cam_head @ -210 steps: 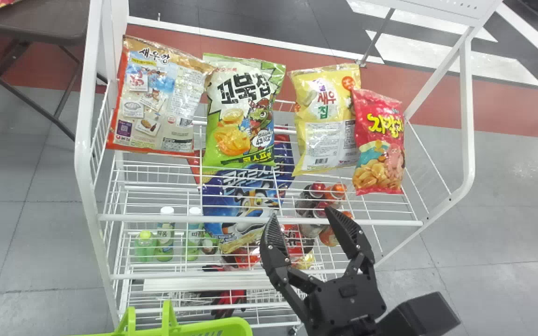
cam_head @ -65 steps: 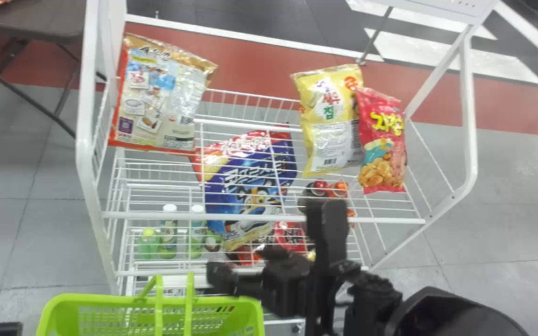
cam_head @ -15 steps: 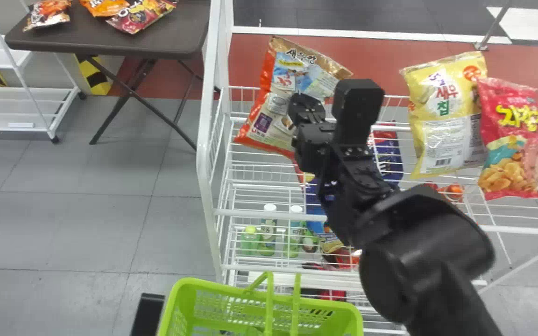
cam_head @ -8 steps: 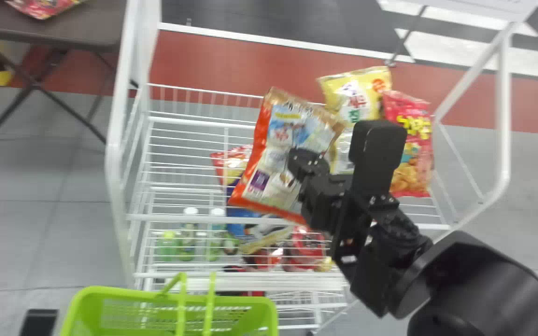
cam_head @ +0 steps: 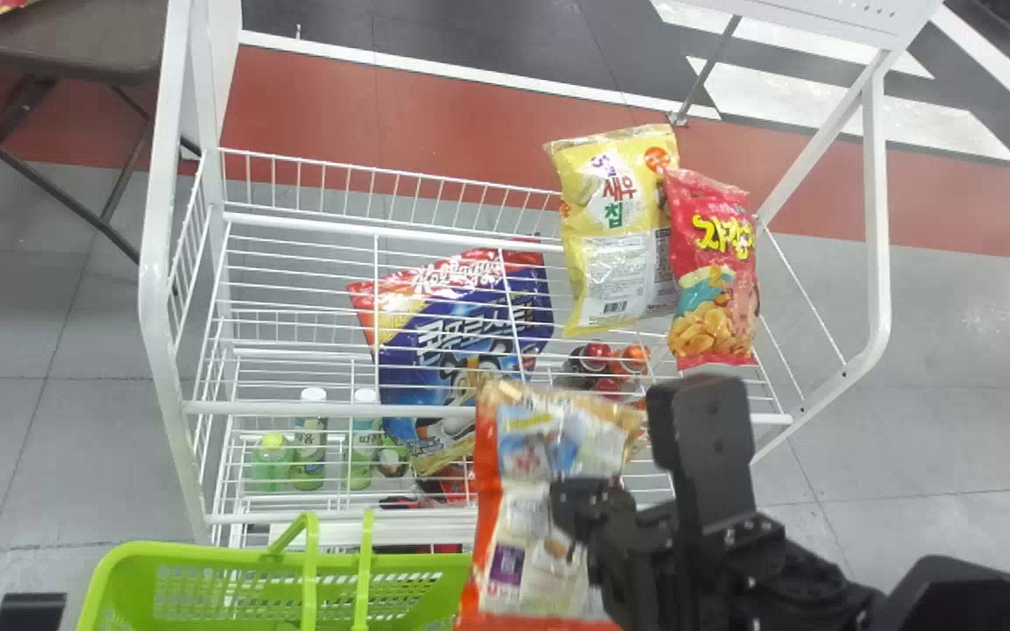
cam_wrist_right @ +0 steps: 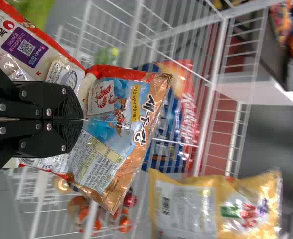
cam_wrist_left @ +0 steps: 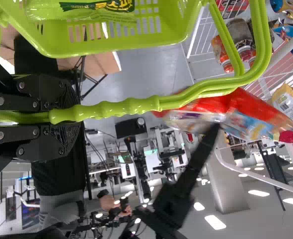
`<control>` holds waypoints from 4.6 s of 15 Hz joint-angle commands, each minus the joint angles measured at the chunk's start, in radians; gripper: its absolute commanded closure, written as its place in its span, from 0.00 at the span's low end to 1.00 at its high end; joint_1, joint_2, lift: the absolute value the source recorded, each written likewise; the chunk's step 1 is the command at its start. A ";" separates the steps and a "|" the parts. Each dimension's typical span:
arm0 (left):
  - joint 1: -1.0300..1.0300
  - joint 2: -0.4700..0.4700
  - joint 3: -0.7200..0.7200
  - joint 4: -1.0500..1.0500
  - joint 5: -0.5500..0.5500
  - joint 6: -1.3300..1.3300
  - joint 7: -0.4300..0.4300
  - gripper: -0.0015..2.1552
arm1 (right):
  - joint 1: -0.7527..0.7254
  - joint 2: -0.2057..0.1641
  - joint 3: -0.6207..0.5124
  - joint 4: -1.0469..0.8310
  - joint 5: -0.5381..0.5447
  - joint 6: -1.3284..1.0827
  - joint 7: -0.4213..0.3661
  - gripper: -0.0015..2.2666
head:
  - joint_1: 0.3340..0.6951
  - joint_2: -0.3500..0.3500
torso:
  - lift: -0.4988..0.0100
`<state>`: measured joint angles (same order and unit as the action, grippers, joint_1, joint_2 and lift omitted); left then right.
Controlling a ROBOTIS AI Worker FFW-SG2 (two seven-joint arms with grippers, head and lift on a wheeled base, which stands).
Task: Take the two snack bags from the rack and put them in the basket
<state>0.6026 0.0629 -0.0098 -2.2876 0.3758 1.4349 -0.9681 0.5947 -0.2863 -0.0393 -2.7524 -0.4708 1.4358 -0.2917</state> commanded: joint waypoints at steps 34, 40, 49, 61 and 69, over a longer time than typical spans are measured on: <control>-0.040 0.003 -0.041 0.005 -0.020 -0.003 0.043 0.87 | -0.030 0.056 0.022 0.200 -0.144 0.015 0.207 0.03 | 1.00 0.00 | 0.96; -0.014 0.000 -0.027 0.005 -0.017 -0.024 0.032 0.87 | 0.102 0.073 -0.031 0.180 0.006 -0.504 0.353 0.05 | 1.00 0.00 | 0.96; 0.013 0.000 0.004 0.011 -0.008 -0.052 -0.003 0.87 | 0.356 0.087 0.047 0.310 0.265 -1.354 0.306 0.05 | 1.00 0.00 | 0.96; 0.046 -0.001 0.037 0.023 0.011 -0.076 -0.040 0.87 | 0.444 0.088 0.013 0.284 0.327 -1.476 0.263 0.05 | 1.00 0.00 | 0.96; 0.062 -0.001 0.047 0.011 0.014 -0.083 -0.034 0.87 | 0.433 0.070 0.019 0.290 0.337 -1.482 0.263 0.05 | 1.00 0.00 | 0.96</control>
<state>0.6631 0.0615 0.0368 -2.2741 0.3901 1.3523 -1.0020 1.0307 -0.2141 -0.0233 -2.4657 -0.1335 -0.0421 -0.0291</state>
